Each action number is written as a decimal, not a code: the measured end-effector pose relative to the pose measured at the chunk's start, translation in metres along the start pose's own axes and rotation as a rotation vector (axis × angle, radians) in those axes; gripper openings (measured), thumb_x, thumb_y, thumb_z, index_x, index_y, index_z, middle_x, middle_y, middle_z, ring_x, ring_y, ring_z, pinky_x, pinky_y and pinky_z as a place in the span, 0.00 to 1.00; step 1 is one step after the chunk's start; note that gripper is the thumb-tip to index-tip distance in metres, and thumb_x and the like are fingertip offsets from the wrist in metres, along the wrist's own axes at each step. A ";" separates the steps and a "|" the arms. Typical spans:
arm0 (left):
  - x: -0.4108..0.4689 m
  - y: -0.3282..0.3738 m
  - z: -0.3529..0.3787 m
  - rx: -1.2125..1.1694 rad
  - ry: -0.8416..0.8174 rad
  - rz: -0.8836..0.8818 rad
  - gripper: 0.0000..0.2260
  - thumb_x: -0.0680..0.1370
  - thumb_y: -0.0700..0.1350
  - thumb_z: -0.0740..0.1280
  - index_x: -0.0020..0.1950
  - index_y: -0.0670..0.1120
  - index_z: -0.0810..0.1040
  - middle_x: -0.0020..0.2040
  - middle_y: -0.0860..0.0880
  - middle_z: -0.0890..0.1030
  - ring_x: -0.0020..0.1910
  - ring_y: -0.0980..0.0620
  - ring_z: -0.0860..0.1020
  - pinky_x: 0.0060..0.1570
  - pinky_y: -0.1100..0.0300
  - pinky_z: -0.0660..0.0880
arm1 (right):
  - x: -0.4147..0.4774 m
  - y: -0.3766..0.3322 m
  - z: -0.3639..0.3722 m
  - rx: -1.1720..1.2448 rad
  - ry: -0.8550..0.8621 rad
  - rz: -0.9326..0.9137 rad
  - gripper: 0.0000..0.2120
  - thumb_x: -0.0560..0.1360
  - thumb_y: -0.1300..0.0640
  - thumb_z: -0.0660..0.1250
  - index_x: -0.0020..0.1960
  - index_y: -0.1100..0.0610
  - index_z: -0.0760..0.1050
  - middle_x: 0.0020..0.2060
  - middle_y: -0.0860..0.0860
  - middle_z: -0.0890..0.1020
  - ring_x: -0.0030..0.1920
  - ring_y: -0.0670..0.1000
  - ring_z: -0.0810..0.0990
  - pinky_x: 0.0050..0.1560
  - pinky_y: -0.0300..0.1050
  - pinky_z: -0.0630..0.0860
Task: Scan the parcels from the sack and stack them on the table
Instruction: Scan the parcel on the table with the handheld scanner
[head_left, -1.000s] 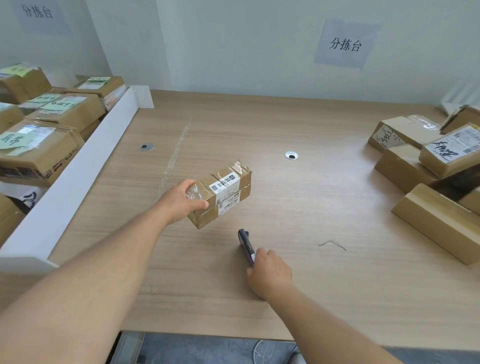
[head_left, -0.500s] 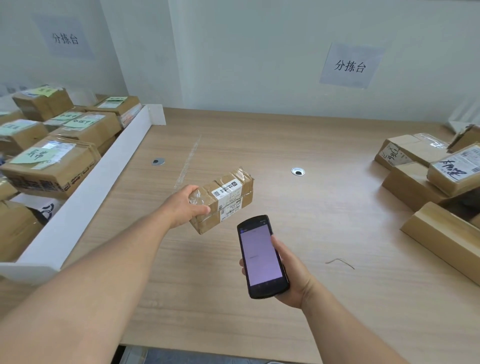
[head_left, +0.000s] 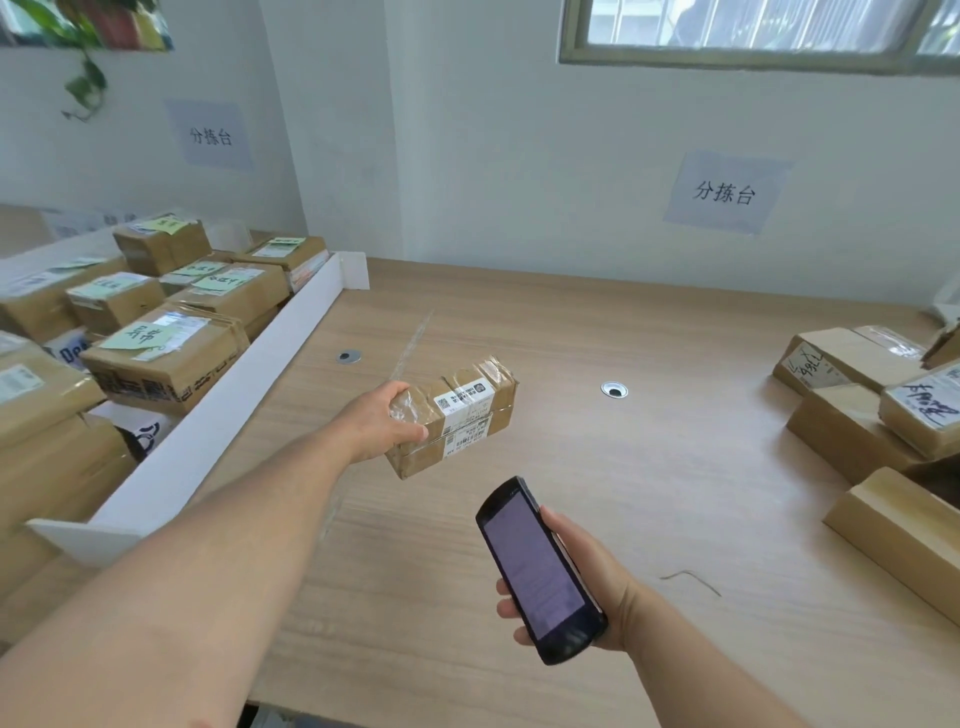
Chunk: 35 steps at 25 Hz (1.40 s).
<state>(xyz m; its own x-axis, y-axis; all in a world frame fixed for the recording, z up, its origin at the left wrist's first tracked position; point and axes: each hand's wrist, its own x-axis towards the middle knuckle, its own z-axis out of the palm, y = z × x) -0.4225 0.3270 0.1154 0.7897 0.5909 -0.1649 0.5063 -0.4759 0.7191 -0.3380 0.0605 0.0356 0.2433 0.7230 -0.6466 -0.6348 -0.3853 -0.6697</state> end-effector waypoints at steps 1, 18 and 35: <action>-0.002 0.004 -0.003 0.007 0.009 -0.007 0.27 0.73 0.46 0.73 0.69 0.53 0.68 0.56 0.53 0.78 0.52 0.54 0.78 0.44 0.61 0.72 | -0.002 0.000 -0.003 -0.042 -0.012 0.022 0.38 0.70 0.33 0.61 0.63 0.66 0.75 0.47 0.62 0.81 0.42 0.59 0.82 0.41 0.52 0.81; -0.029 0.035 0.009 0.038 0.034 -0.007 0.25 0.74 0.47 0.71 0.69 0.55 0.68 0.54 0.55 0.76 0.49 0.57 0.75 0.44 0.60 0.71 | -0.034 0.008 -0.025 -0.357 -0.024 0.099 0.37 0.71 0.32 0.61 0.63 0.63 0.76 0.47 0.59 0.82 0.43 0.56 0.82 0.40 0.50 0.81; -0.047 0.025 0.011 0.057 0.081 -0.053 0.28 0.73 0.47 0.73 0.71 0.52 0.67 0.57 0.53 0.76 0.54 0.53 0.76 0.49 0.60 0.71 | -0.044 0.005 -0.026 -0.530 -0.039 0.067 0.39 0.65 0.31 0.61 0.63 0.59 0.74 0.47 0.58 0.83 0.45 0.58 0.83 0.43 0.51 0.80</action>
<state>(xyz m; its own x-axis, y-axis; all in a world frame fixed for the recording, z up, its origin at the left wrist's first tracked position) -0.4433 0.2800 0.1339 0.7322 0.6656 -0.1447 0.5671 -0.4780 0.6708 -0.3334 0.0120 0.0511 0.1807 0.7039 -0.6869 -0.1883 -0.6607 -0.7266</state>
